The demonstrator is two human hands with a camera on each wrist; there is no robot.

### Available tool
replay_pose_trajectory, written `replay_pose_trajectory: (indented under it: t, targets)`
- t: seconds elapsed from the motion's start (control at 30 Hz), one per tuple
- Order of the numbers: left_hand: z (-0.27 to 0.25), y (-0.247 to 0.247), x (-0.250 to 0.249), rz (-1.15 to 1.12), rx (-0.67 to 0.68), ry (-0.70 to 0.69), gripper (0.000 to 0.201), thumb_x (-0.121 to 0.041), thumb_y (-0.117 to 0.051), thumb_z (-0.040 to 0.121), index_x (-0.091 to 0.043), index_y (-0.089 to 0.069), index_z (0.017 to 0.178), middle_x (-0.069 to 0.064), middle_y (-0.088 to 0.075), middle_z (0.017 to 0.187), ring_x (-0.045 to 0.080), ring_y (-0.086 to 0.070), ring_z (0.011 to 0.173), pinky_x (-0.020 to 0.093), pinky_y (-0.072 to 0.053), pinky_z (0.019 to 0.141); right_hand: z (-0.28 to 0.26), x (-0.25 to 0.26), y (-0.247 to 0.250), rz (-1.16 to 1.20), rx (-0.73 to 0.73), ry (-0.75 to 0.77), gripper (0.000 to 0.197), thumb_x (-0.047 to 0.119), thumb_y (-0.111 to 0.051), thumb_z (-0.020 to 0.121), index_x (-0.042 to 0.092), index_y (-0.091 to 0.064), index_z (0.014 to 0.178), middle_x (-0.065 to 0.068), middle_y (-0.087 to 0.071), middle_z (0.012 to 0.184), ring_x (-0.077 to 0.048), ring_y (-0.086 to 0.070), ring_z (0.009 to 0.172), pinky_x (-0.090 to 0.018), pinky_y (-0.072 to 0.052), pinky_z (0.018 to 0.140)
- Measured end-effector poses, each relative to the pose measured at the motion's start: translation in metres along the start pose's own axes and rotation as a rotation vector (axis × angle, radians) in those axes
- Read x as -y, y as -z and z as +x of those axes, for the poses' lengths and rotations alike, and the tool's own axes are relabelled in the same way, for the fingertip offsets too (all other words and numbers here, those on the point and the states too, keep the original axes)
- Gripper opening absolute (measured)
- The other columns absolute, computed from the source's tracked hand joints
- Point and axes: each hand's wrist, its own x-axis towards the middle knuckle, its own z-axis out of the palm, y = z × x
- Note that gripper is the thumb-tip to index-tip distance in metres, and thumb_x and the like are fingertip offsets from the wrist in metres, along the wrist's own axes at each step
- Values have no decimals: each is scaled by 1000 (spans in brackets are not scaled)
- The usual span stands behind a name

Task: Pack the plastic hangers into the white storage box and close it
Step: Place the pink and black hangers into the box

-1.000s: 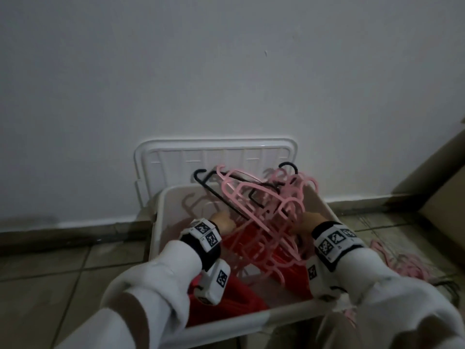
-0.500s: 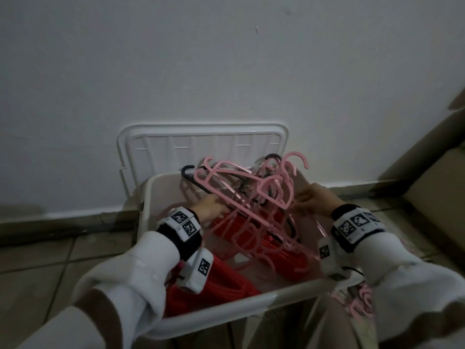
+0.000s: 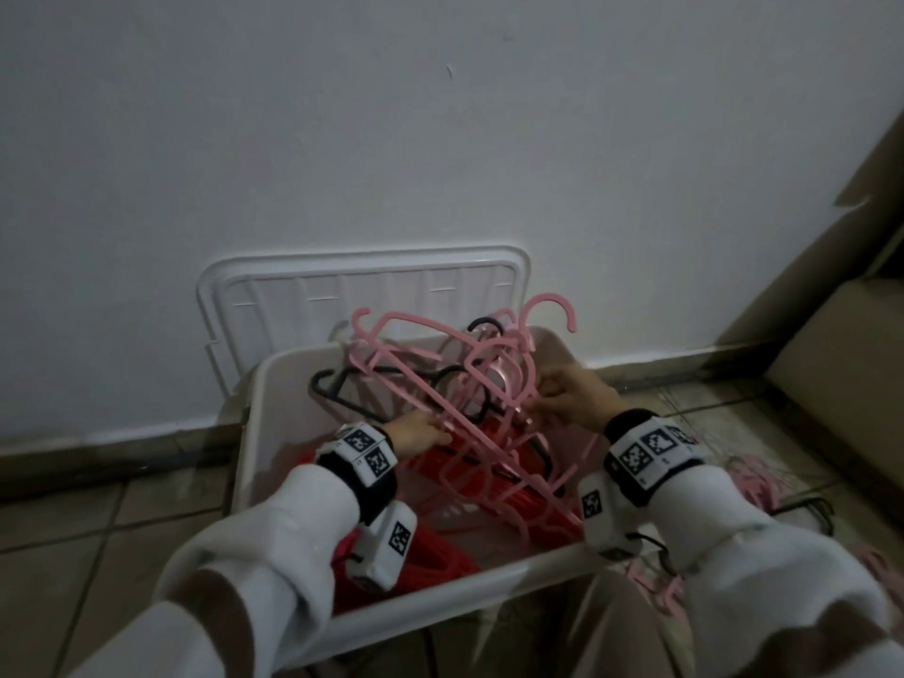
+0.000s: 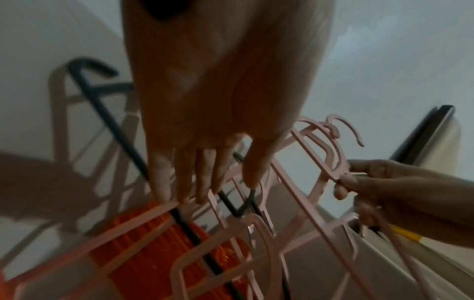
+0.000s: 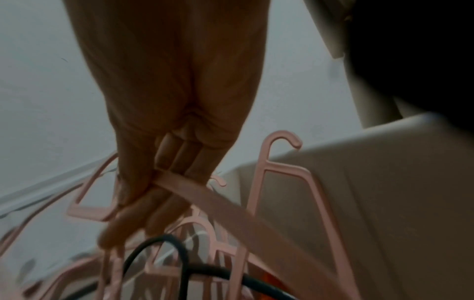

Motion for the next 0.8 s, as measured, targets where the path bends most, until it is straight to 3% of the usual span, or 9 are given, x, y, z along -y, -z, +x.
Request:
replay_pose_trajectory:
  t: [0.1, 0.2, 0.27, 0.33, 0.43, 0.5, 0.57, 0.7, 0.8]
  targets:
    - [-3, 3, 3, -184, -5, -27, 17, -5, -52, 93, -9, -56, 110, 15, -58, 106, 24, -56, 94, 41, -46, 92, 3, 2, -3, 97, -56, 64, 17, 19, -54, 93, 13, -58, 78, 4, -65, 61, -5, -56, 46, -17, -42, 47]
    - [-11, -3, -11, -301, -55, -90, 31, -1, -49, 94, -22, -47, 116, 9, -58, 89, 9, -60, 75, 16, -49, 64, 8, 4, -4, 125, -66, 21, 22, 18, -47, 97, 0, -60, 93, -5, -60, 72, -11, -50, 52, -18, -41, 49]
    - [-12, -11, -18, -274, -62, -143, 53, 0, -51, 93, -23, -31, 136, 10, -60, 106, 16, -60, 92, 7, -43, 57, 8, 5, -4, 143, -63, 22, 22, 13, -44, 98, -3, -59, 101, -6, -59, 77, -12, -54, 58, -18, -45, 55]
    - [-9, -13, -19, -201, -87, -141, 62, -3, -55, 91, -13, -24, 144, 10, -53, 128, 21, -52, 113, 10, -42, 76, 9, 2, -4, 147, -87, 29, 19, 11, -42, 98, 2, -59, 97, -5, -60, 77, -19, -58, 66, -27, -49, 66]
    - [4, -14, -11, -163, -95, -78, 81, -6, -64, 85, -13, -14, 148, 9, -42, 143, 24, -49, 121, 36, -42, 101, 10, -5, -2, 174, -202, 9, 23, 12, -43, 97, 19, -56, 80, -2, -61, 72, -22, -58, 67, -32, -48, 70]
    - [13, -15, -3, -147, -66, -76, 105, -4, -68, 81, -24, 9, 150, 7, -25, 153, 27, -46, 126, 45, -43, 102, 9, -7, 2, 168, -301, -8, 26, 17, -43, 97, 30, -53, 78, 0, -64, 72, -20, -61, 67, -33, -49, 72]
    - [9, -15, -7, -105, -27, -70, 108, -2, -66, 82, -29, 16, 147, 6, -20, 155, 27, -44, 128, 43, -43, 102, 6, -6, 5, 196, -357, 5, 28, 16, -43, 97, 33, -50, 77, 0, -64, 72, -19, -61, 67, -31, -49, 71]
    - [0, -16, -16, -120, 89, -40, 64, 5, -48, 92, -10, -21, 148, 11, -32, 150, 22, -34, 136, 24, -31, 104, 5, 0, 5, 294, -397, 71, 24, 10, -43, 97, 21, -53, 78, -5, -63, 77, -21, -59, 70, -29, -49, 70]
    - [-7, -8, -14, -35, 9, -26, 28, 1, -48, 93, -1, -59, 118, 13, -63, 111, 17, -58, 87, 18, -48, 71, 8, 2, 1, 263, -344, 82, 17, 13, -44, 97, 14, -59, 88, -6, -63, 83, -17, -59, 69, -26, -48, 70]
